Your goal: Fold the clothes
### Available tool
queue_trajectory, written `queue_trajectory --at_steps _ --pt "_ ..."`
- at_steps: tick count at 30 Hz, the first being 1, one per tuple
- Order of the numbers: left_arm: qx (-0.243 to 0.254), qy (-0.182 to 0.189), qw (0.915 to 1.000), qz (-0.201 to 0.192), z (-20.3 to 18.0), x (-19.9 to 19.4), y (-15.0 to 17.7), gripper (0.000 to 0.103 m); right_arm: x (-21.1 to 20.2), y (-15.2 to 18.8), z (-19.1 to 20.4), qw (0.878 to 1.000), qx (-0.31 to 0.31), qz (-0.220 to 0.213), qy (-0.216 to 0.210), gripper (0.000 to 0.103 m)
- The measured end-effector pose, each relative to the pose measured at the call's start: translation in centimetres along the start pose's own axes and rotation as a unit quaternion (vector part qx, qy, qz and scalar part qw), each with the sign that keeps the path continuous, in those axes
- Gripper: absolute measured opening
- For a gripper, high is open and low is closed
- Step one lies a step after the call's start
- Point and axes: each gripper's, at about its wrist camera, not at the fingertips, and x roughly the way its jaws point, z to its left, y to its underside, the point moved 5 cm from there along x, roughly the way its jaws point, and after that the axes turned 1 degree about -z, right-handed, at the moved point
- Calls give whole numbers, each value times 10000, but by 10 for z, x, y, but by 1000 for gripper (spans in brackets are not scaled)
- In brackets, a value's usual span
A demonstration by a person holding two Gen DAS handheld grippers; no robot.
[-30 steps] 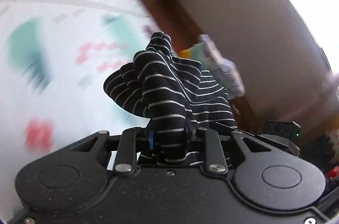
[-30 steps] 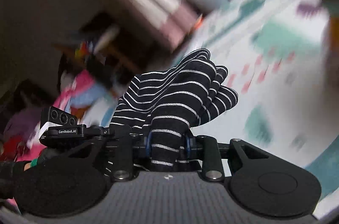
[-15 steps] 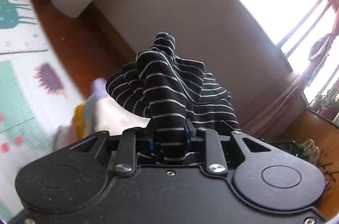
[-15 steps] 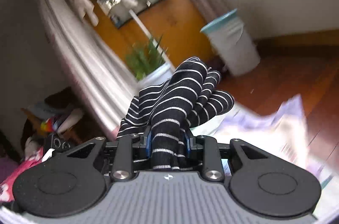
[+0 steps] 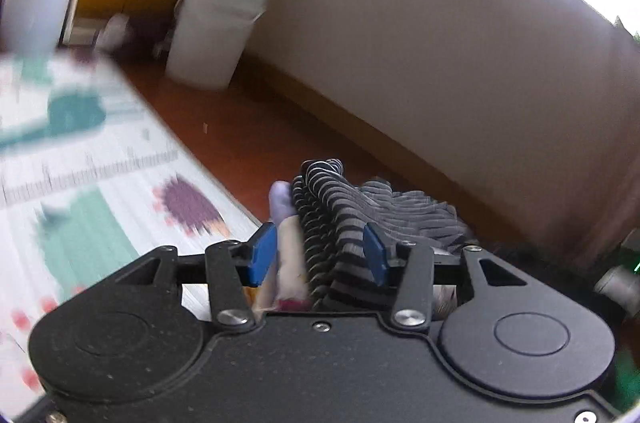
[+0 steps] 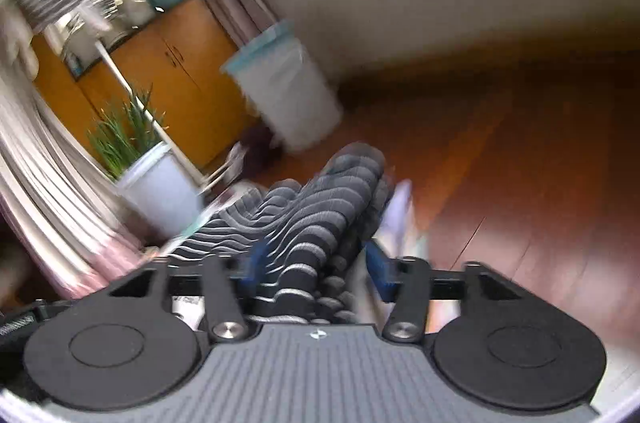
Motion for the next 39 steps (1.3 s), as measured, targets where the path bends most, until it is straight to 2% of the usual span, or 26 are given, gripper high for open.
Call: queue_trajectory --at_steps 1,4,7,8,10,12,13,14,17,19,22,24,27,29,31,34,35,36,39 --pt "203 27 9998 -79 -5 -2 2 46 -11 -6 3 9990 -351 -269 117 59" --pt "636 228 9970 -375 -28 -2 -1 46 -22 -23 21 9900 -1203 -739 -42 58" --pt "1443 354 9873 -560 -54 4 -2 46 -16 -13 52 9776 -1973 -653 -336 52" --pt "1706 306 9839 -441 -58 11 4 46 -9 -3 60 9742 -2156 -554 -373 52" --pt "1536 161 9877 250 -50 30 25 46 10 20 73 9700 -2389 -241 -365 50" --pt "1128 47 9896 892 -34 45 47 49 39 44 65 9739 -2200 499 -258 51" --pt "1101 29 9897 915 -30 44 52 51 51 55 59 9754 -2028 817 -263 52" --pt "1075 11 9898 938 -27 43 57 52 54 60 55 9778 -1903 804 -365 52" --pt "1072 -18 9914 756 -30 25 49 52 47 56 69 9731 -2199 514 -449 55" --pt "1090 -14 9920 643 -36 11 38 52 33 47 77 9782 -1961 303 -611 60" --pt "1172 6 9909 661 -40 -40 35 53 2 36 92 9825 -1742 102 -650 78" --pt "1160 -88 9902 770 -36 -83 36 61 -24 30 102 9828 -1717 52 -670 82" --pt "898 -232 9903 1034 -28 -147 38 70 -63 3 123 9869 -1453 -52 -704 91" --pt "659 -445 9901 1153 -19 -200 40 75 -86 -19 152 9857 -1490 -182 -768 103" --pt "382 -727 9889 1237 -8 -257 43 78 -113 -45 191 9811 -1698 -359 -850 103" --pt "-31 -1110 9871 1149 3 -341 39 84 -154 -71 256 9738 -1681 -282 -1504 103" --pt "-153 -1284 9857 1085 5 -367 38 89 -167 -76 279 9696 -1738 -166 -1715 103" --pt "-207 -1518 9823 1080 5 -391 37 95 -181 -80 303 9649 -1796 -49 -1916 103" --pt "-299 -2226 9692 1013 5 -459 38 103 -225 -75 362 9564 -1988 329 -2112 103"
